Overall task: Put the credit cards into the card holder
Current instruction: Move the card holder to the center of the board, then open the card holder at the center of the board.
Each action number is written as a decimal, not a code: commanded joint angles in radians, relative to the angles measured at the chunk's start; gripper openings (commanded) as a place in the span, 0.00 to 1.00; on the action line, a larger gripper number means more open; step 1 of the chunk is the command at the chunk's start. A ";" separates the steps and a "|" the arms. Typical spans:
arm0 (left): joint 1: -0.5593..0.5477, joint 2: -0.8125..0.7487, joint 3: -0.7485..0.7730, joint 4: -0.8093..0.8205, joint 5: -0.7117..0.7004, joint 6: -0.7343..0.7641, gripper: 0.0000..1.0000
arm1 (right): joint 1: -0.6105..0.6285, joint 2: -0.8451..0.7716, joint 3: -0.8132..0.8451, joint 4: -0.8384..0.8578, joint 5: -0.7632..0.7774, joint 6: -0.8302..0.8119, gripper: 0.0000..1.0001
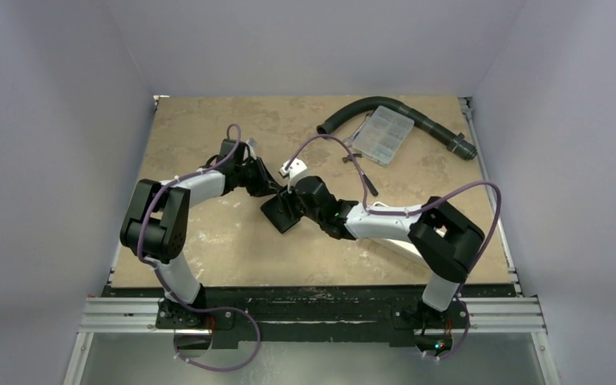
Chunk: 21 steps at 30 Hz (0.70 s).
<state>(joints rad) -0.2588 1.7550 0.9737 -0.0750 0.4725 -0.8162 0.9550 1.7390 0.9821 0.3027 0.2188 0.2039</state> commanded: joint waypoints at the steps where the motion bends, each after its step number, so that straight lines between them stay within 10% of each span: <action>1: -0.005 -0.032 -0.025 -0.042 -0.002 0.105 0.09 | 0.003 0.042 0.048 0.012 0.029 -0.008 0.49; 21: 0.000 0.061 -0.007 -0.109 -0.015 0.116 0.00 | 0.108 0.170 0.152 -0.083 0.308 -0.126 0.46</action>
<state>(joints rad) -0.2565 1.7962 0.9649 -0.1001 0.5175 -0.7399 1.0573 1.9202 1.1381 0.2062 0.4374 0.0818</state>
